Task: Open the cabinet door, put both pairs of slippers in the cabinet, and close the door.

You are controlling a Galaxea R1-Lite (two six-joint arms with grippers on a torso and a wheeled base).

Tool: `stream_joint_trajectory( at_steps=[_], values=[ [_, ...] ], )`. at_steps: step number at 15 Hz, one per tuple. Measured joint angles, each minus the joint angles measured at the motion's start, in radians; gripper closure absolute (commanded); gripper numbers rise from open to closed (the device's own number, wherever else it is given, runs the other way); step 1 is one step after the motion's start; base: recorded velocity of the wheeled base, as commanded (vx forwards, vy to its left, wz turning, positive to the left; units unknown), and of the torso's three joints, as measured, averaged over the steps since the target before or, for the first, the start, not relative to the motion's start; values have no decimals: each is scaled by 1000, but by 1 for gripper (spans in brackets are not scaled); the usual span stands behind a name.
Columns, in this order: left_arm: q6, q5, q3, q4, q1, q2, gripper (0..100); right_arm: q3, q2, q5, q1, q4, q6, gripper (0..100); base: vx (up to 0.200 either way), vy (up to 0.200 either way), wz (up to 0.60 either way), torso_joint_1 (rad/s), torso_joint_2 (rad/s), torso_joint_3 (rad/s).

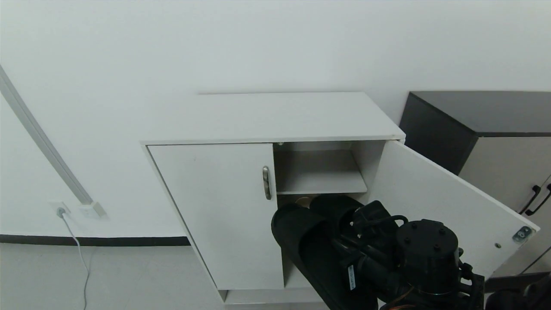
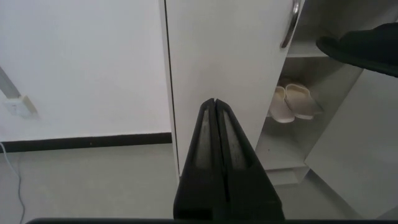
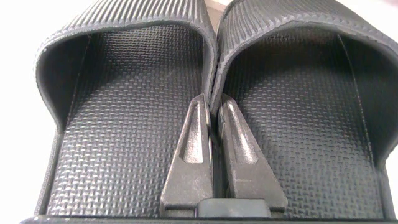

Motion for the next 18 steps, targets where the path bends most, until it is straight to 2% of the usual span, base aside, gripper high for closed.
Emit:
stream_joint_trajectory(
  at_steps=[10,15,18],
  values=[
    [-1,0,0,0,0,0,100,6,17,-3,0,-36,-1,100,0,0,0,-133,471,335],
    [-2,0,0,0,0,0,100,26,43,-2,-2,-110,-20,100,0,0,0,-49,441,391],
    [-3,0,0,0,0,0,100,29,52,-2,-1,-114,-20,100,0,0,0,-4,212,206]
  ],
)
